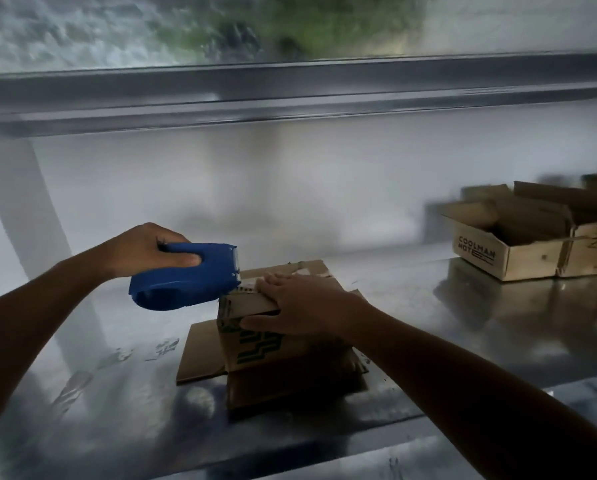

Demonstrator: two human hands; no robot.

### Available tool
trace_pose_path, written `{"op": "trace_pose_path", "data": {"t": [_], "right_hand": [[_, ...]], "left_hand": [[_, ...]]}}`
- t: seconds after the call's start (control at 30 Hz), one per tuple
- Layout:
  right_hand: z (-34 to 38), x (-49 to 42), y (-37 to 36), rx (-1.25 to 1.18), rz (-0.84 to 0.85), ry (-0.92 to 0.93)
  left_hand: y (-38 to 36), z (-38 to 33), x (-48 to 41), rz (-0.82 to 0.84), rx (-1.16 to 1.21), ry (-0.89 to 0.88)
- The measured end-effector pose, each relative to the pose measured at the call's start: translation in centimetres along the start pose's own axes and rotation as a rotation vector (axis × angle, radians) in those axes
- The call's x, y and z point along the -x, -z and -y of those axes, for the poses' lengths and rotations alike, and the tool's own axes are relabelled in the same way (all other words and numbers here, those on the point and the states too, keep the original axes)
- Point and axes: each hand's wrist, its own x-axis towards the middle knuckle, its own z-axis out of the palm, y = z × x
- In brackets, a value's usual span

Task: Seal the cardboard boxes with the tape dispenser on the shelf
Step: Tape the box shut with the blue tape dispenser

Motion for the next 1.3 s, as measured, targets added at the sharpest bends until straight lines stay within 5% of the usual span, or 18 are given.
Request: {"op": "trace_pose_path", "data": {"t": [0.33, 0.93, 1.13, 1.3], "right_hand": [[-0.1, 0.5, 0.3, 0.026, 0.014, 0.006], [0.7, 0.6, 1.7, 0.006, 0.130, -0.040], [5.6, -0.6, 1.9, 0.058, -0.005, -0.198], [7.3, -0.9, 1.1, -0.001, -0.016, -0.133]], "left_hand": [[2.1, 2.0, 2.1, 0.105, 0.003, 0.063], [1.2, 2.9, 4.8, 0.033, -0.066, 0.095], [-0.2, 2.5, 5.0, 0.057, -0.194, 0.128], [-1.4, 3.3, 4.9, 0.015, -0.153, 0.185]]}}
